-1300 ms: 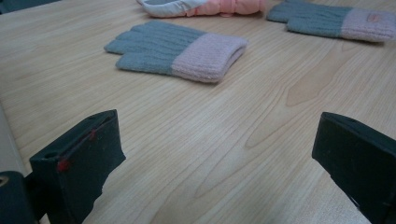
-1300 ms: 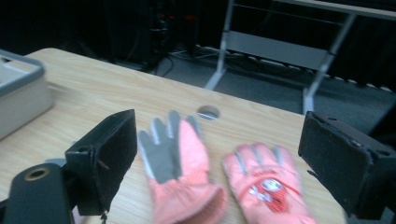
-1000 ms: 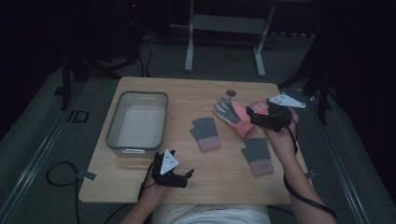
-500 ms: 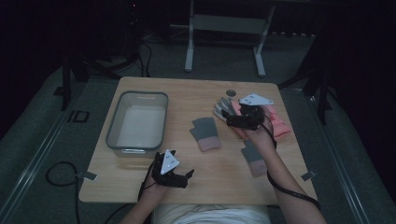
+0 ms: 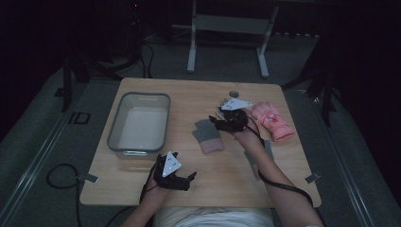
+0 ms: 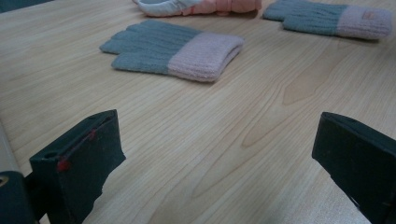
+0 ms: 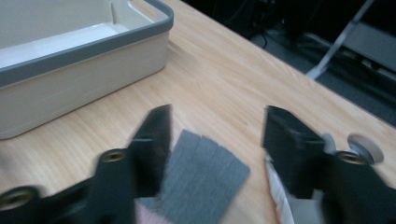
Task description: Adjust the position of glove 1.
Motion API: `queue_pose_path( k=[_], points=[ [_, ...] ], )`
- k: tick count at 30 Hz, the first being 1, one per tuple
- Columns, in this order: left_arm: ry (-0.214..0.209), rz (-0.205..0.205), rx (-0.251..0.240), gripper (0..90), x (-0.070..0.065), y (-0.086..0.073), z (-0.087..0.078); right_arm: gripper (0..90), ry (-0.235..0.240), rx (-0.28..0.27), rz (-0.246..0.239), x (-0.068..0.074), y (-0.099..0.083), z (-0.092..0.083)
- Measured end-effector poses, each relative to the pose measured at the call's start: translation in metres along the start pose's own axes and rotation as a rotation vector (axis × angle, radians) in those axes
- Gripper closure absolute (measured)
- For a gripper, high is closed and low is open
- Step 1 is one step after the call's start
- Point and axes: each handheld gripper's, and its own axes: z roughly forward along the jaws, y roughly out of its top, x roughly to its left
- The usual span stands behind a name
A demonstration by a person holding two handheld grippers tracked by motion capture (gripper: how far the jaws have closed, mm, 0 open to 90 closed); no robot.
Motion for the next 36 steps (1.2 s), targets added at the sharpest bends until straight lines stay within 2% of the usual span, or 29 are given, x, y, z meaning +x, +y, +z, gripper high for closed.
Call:
queue_pose_path(
  k=[2,6,10,11,14,16,20,25,26,29,32,36],
  points=[
    [-0.002,-0.001,0.000,1.3,0.000,0.000,0.000,46.6,0.033,0.005,0.008,-0.001,-0.002,0.006],
    [-0.001,0.001,0.001,1.3,0.001,0.000,0.000,47.1,0.067,0.080,0.009,0.002,-0.009,0.024],
    [-0.003,0.000,0.000,1.3,0.001,0.000,0.000,48.1,0.083,0.145,0.018,0.004,-0.021,0.040],
    [-0.003,0.000,0.000,1.3,0.001,0.000,0.000,48.1,0.083,0.145,0.018,0.004,-0.021,0.040],
    [-0.004,-0.002,0.001,1.3,0.001,0.000,0.000,54.7,0.095,0.194,0.043,0.003,-0.030,0.052],
    [-0.007,-0.003,0.002,1.3,0.001,0.000,0.000,55.1,0.090,0.226,0.054,0.002,-0.036,0.059],
    [-0.009,-0.005,0.003,1.3,0.001,0.000,0.000,53.9,0.122,0.258,0.074,-0.002,-0.043,0.068],
    [-0.008,-0.003,0.002,1.3,0.001,0.000,0.000,54.1,0.120,0.311,0.061,-0.001,-0.050,0.079],
    [-0.008,-0.004,0.000,1.3,0.001,0.000,0.000,55.6,0.123,0.323,0.058,-0.001,-0.054,0.082],
    [-0.007,-0.007,0.001,1.3,0.001,0.000,-0.001,62.3,0.145,0.315,0.095,-0.004,-0.056,0.083],
    [-0.007,-0.008,0.002,1.3,0.001,0.000,0.000,77.2,0.143,0.317,0.101,-0.005,-0.056,0.082],
    [-0.007,-0.007,0.002,1.3,0.001,0.000,0.000,85.1,0.119,0.325,0.121,-0.002,-0.054,0.082]
  ],
)
